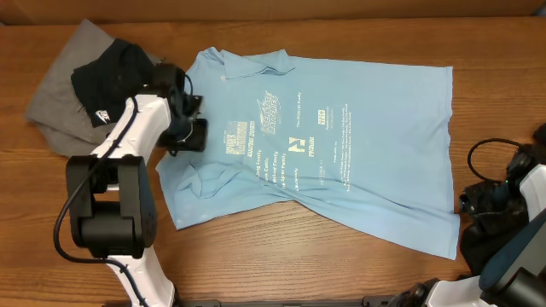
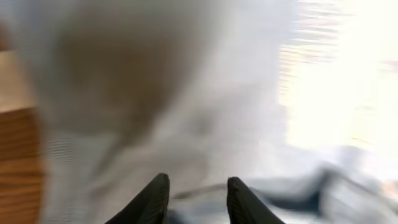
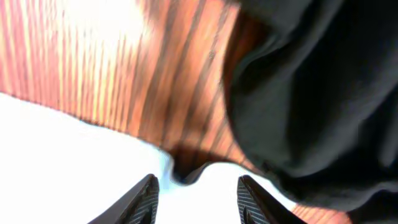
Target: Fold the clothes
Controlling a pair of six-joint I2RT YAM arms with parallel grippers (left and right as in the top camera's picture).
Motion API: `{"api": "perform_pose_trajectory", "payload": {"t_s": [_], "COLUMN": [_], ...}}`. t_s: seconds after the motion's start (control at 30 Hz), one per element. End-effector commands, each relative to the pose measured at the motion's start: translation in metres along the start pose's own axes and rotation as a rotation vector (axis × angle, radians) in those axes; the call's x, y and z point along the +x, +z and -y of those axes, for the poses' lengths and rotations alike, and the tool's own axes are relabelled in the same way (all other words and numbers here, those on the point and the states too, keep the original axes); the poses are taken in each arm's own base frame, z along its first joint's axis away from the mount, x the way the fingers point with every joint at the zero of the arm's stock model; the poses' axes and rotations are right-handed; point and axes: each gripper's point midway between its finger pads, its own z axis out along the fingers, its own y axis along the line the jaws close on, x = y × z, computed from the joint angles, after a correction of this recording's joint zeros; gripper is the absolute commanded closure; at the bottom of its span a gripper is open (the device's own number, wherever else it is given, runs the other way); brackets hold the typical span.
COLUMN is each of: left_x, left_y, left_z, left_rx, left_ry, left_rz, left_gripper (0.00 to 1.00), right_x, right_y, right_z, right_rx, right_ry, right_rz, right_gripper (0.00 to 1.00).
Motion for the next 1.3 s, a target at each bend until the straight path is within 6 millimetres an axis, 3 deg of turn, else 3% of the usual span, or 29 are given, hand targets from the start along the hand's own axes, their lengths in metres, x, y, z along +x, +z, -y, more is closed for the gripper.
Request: {"api": "perform_pose_trajectory", "payload": {"t_s": [0.0, 0.27, 0.47, 0.63, 0.8, 0.83, 0.9, 1.0, 1.07, 1.13, 1.27], "left_x": [-0.004, 0.036, 0.049, 0.057, 0.063, 0.063, 0.063, 0.064, 0.067, 0.071, 0.072], "left_y": [-0.035, -0.016, 0.006, 0.009, 0.008, 0.008, 0.008, 0.006, 0.005, 0.004, -0.003], "left_z": [0.056, 0.084, 0.075, 0.079, 0.08, 0.08, 0.08, 0.08, 0.08, 0.08, 0.079], "left_rx": [0.167, 0.194, 0.112, 0.139, 0.149, 0.15, 0.15, 0.15, 0.151, 0.153, 0.153], "left_ry": [0.218, 0.281, 0.259, 0.237, 0.232, 0.231, 0.231, 0.229, 0.227, 0.224, 0.215], "left_rz": [0.065, -0.068, -0.095, -0.118, -0.139, -0.141, -0.142, -0.149, -0.16, -0.177, -0.184], "left_gripper": [0.61, 0.48, 0.44, 0.62, 0.62, 0.57, 0.56, 0.67, 0.85, 0.96, 0.96], "right_x": [0.009, 0.03, 0.032, 0.032, 0.03, 0.029, 0.029, 0.028, 0.028, 0.03, 0.036], "right_y": [-0.009, -0.008, -0.001, 0.0, 0.0, 0.0, 0.0, 0.0, 0.0, 0.0, 0.0], "right_z": [-0.016, -0.02, -0.018, -0.018, -0.019, -0.02, -0.021, -0.021, -0.021, -0.02, -0.016], "right_rx": [-0.098, -0.145, -0.143, -0.144, -0.148, -0.152, -0.154, -0.156, -0.154, -0.149, -0.135], "right_ry": [-0.063, -0.107, -0.107, -0.11, -0.111, -0.112, -0.112, -0.113, -0.112, -0.111, -0.108], "right_rz": [-0.055, -0.144, -0.148, -0.147, -0.139, -0.133, -0.131, -0.127, -0.13, -0.137, -0.16], "right_gripper": [0.53, 0.4, 0.37, 0.35, 0.34, 0.33, 0.32, 0.31, 0.29, 0.29, 0.28]}}
